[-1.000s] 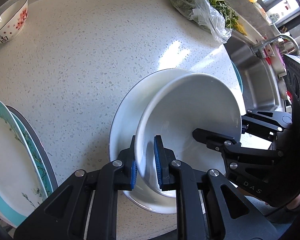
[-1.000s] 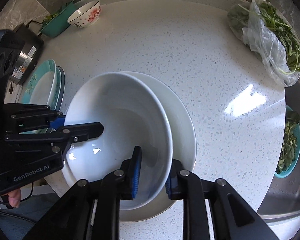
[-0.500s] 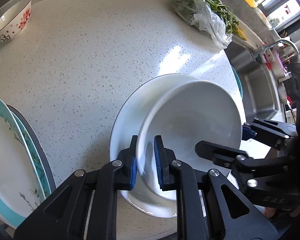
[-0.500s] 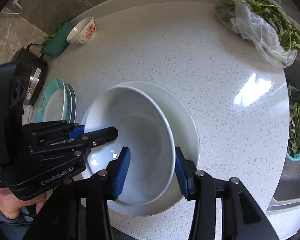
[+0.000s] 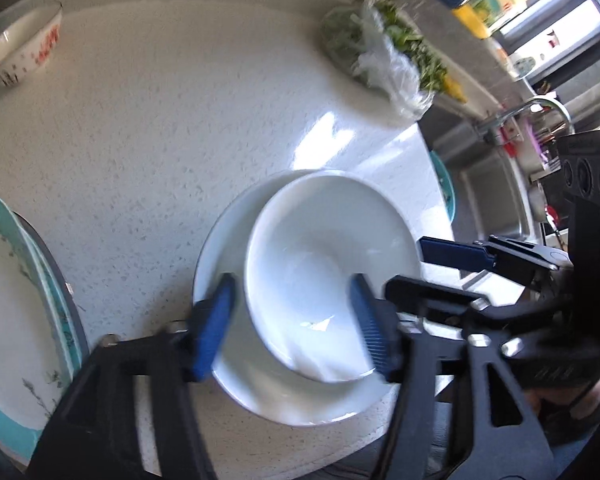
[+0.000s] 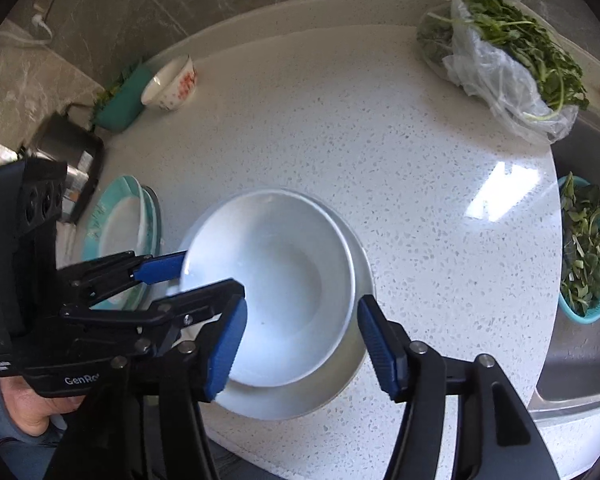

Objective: Organize plates and bowls

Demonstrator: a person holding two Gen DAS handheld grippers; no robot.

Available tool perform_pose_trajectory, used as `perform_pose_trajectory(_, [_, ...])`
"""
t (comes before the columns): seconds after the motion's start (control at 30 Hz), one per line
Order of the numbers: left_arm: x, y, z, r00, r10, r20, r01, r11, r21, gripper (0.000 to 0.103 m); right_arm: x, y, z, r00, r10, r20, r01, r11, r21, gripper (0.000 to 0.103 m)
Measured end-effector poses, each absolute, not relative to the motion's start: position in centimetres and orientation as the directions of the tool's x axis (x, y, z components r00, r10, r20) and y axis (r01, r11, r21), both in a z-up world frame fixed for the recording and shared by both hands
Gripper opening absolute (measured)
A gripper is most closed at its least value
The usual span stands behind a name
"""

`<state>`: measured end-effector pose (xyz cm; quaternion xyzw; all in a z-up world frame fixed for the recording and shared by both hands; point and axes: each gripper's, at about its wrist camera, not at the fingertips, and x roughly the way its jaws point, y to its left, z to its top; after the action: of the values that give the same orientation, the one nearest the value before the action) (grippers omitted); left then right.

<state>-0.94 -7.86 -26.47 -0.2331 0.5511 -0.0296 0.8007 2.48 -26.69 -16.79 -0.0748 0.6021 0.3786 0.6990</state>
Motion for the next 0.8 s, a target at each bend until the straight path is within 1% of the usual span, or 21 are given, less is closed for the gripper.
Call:
perform_pose_trajectory(0.03, [-1.2, -7.7, -25.8, 0.403, -0.305, -0.863, -0.208, 0.888, -0.411, 0.081, 2.8, -27.3, -16.1, -0.010, 0.462, -0.887, -0.609, 0.701, 0.371, 0.067])
perform_pose_trajectory(0.07, [-1.5, -7.4, -25.1, 0.415, -0.318, -0.853, -0.207, 0.879, -0.429, 0.094, 3.3, -27.9, -15.1, -0.004, 0.489, -0.872, -0.600, 0.697, 0.393, 0.071])
perform_pose_trajectory(0.1, [-1.7, -7.1, -24.4, 0.422, -0.327, -0.845, -0.208, 0.873, -0.442, 0.103, 3.8, -28.3, -14.5, -0.001, 0.515, -0.857, -0.596, 0.688, 0.414, 0.074])
perform_pose_trajectory(0.17, [-2.5, -5.8, -22.1, 0.453, -0.325, -0.830, -0.210, 0.866, -0.454, 0.103, 5.1, -28.9, -12.9, 0.000, 0.576, -0.817, -0.585, 0.663, 0.467, 0.086])
perform_pose_trajectory(0.23, [-3.0, -3.8, -19.4, 0.491, -0.328, -0.807, -0.201, 0.859, -0.471, 0.103, 6.5, -28.8, -11.5, -0.015, 0.639, -0.769, -0.584, 0.619, 0.526, 0.089])
perform_pose_trajectory(0.27, [-3.3, -2.6, -17.9, 0.517, -0.327, -0.791, -0.195, 0.855, -0.481, 0.103, 7.2, -28.4, -10.8, -0.022, 0.666, -0.746, -0.586, 0.596, 0.549, 0.093])
perform_pose_trajectory(0.33, [-3.6, 0.0, -15.0, 0.560, -0.302, -0.771, -0.178, 0.866, -0.468, 0.103, 8.3, -27.0, -9.6, -0.038, 0.698, -0.715, -0.597, 0.559, 0.576, 0.096])
perform_pose_trajectory(0.4, [-4.1, 3.6, -12.0, 0.620, -0.213, -0.755, -0.171, 0.903, -0.395, 0.103, 9.6, -24.8, -8.3, -0.051, 0.727, -0.685, -0.607, 0.522, 0.599, 0.096])
perform_pose_trajectory(0.47, [-4.1, 7.9, -10.3, 0.663, -0.098, -0.742, -0.193, 0.936, -0.295, 0.103, 10.5, -22.2, -7.4, -0.056, 0.733, -0.678, -0.618, 0.508, 0.600, 0.096])
perform_pose_trajectory(0.5, [-3.8, 10.6, -10.3, 0.648, -0.046, -0.761, -0.234, 0.938, -0.257, 0.103, 11.1, -20.5, -7.1, -0.062, 0.731, -0.680, -0.629, 0.500, 0.595, 0.096])
perform_pose_trajectory(0.53, [-3.4, 13.1, -10.6, 0.632, -0.032, -0.775, -0.266, 0.930, -0.255, 0.103, 11.6, -18.6, -6.9, -0.060, 0.723, -0.689, -0.639, 0.502, 0.583, 0.096])
perform_pose_trajectory(0.63, [-1.6, 19.4, -12.7, 0.576, -0.036, -0.816, -0.332, 0.903, -0.274, 0.103, 13.0, -13.1, -7.7, -0.094, 0.704, -0.704, -0.638, 0.500, 0.585, 0.096])
perform_pose_trajectory(0.7, [-0.2, 23.1, -14.6, 0.537, -0.007, -0.843, -0.365, 0.899, -0.240, 0.101, 14.1, -9.2, -9.0, -0.115, 0.669, -0.735, -0.601, 0.542, 0.588, 0.096])
perform_pose_trajectory(0.77, [1.5, 26.2, -16.7, 0.514, -0.009, -0.858, -0.372, 0.899, -0.233, 0.101, 14.8, -5.8, -10.5, -0.178, 0.674, -0.717, -0.562, 0.528, 0.636, 0.092])
perform_pose_trajectory(0.8, [2.4, 27.7, -18.0, 0.499, -0.033, -0.866, -0.380, 0.890, -0.253, 0.101, 15.3, -4.0, -11.5, -0.191, 0.677, -0.711, -0.528, 0.540, 0.656, 0.092])
